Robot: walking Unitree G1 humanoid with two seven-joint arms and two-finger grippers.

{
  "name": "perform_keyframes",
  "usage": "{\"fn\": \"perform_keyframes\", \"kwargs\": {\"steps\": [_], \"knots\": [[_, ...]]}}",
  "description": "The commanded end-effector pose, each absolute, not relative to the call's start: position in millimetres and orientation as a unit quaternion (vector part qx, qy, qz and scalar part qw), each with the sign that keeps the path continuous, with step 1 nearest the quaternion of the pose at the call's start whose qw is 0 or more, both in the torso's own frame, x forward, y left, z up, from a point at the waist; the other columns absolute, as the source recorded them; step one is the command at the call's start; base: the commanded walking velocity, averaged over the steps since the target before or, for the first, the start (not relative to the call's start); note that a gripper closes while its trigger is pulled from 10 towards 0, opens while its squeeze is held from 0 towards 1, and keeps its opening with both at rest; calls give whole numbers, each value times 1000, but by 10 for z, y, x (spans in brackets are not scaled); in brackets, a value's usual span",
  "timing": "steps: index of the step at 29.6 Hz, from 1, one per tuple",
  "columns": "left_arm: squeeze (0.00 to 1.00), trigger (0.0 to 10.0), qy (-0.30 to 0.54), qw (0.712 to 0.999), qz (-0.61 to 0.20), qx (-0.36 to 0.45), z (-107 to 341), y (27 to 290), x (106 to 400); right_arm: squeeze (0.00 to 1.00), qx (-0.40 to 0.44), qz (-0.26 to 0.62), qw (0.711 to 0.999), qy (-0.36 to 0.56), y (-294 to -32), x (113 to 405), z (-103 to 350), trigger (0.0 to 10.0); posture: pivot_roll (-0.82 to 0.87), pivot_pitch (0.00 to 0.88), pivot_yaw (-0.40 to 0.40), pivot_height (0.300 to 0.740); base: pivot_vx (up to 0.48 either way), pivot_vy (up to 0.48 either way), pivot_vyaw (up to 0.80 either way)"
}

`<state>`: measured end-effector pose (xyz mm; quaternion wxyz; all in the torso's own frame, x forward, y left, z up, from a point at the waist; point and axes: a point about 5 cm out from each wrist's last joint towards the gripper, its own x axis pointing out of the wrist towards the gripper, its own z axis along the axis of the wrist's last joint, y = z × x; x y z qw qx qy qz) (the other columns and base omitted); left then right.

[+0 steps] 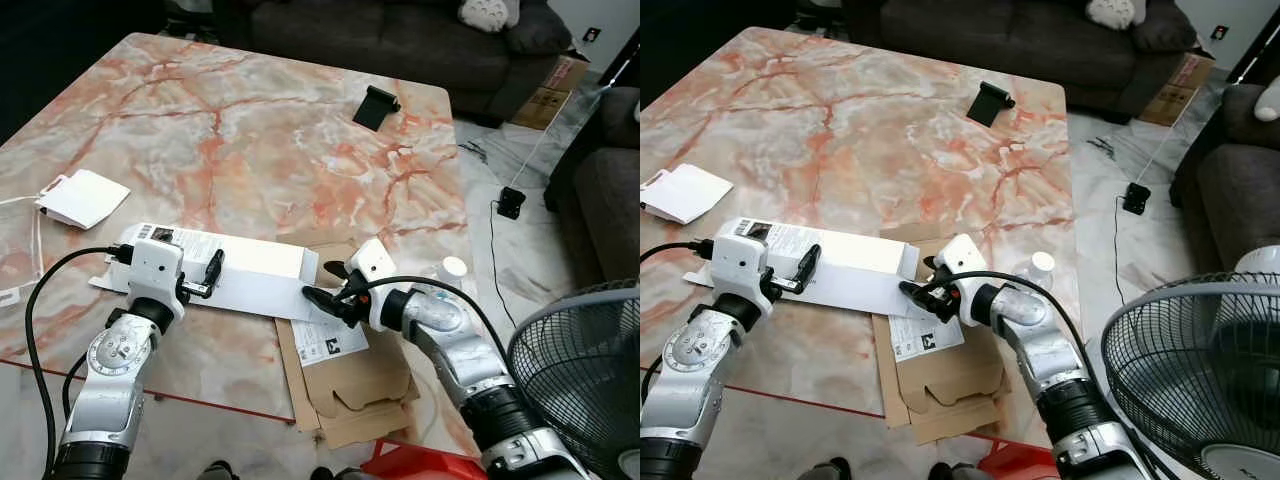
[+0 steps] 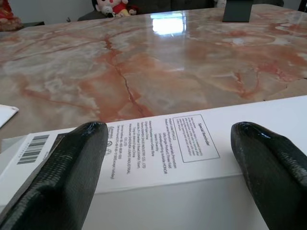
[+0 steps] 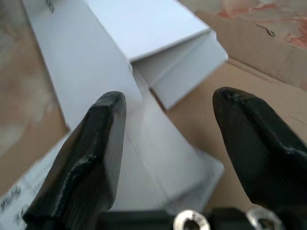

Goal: Picking trash to rubbish bin

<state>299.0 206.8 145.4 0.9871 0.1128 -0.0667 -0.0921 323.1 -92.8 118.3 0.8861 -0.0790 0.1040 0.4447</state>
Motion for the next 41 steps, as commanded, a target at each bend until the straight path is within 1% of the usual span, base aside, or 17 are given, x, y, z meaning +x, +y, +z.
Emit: {"fn": "perform_keyframes", "kwargs": {"steps": [1, 3, 7, 9, 11, 14, 25, 29, 39, 41], "knots": [[0, 10000, -70, 986, -102, 114, 1474, 2022, 2991, 0, -79, 446, 885, 105, -963, 3209, 1216, 10000, 38, 162, -146, 740, 0, 0, 0], [0, 10000, -70, 986, -102, 113, 1472, 2020, 2994, 0, -73, 448, 885, 106, -975, 3192, 1243, 10000, 38, 162, -146, 740, 0, 0, 0], [0, 10000, -70, 986, -101, 112, 1469, 2022, 2996, 0, -36, 447, 887, 108, -969, 3188, 1299, 10000, 38, 162, -146, 740, 0, 0, 0], [0, 10000, -70, 986, -100, 112, 1470, 2023, 2998, 0, -4, 459, 882, 106, -947, 3178, 1339, 10000, 33, 167, -148, 740, 0, 0, 0], [0, 10000, -70, 986, -100, 112, 1470, 2025, 2998, 0, 4, 466, 879, 104, -936, 3163, 1364, 10000, 33, 167, -148, 740, 0, 0, 0], [0, 10000, -69, 986, -97, 112, 1466, 2039, 2997, 0, 41, 481, 870, 101, -904, 3138, 1429, 10000, 34, 169, -148, 740, 0, 0, 0], [0, 10000, -69, 986, -101, 111, 1461, 2011, 2998, 0, 26, 485, 866, 118, -903, 3109, 1339, 10000, 32, 174, -151, 740, 0, 0, 0], [0, 10000, -71, 986, -104, 111, 1473, 1994, 3007, 0, 21, 471, 870, 143, -926, 3115, 1227, 10000, 32, 173, -151, 740, 0, 0, 0], [0, 10000, -72, 986, -106, 106, 1471, 1968, 3005, 0, 37, 484, 860, 157, -838, 3087, 1138, 10000, 49, 179, -154, 740, 0, 0, 0], [0, 10000, -72, 986, -106, 106, 1472, 1968, 3004, 0, 29, 486, 859, 156, -823, 3088, 1130, 10000, 49, 180, -154, 740, 0, 0, 0]]}}
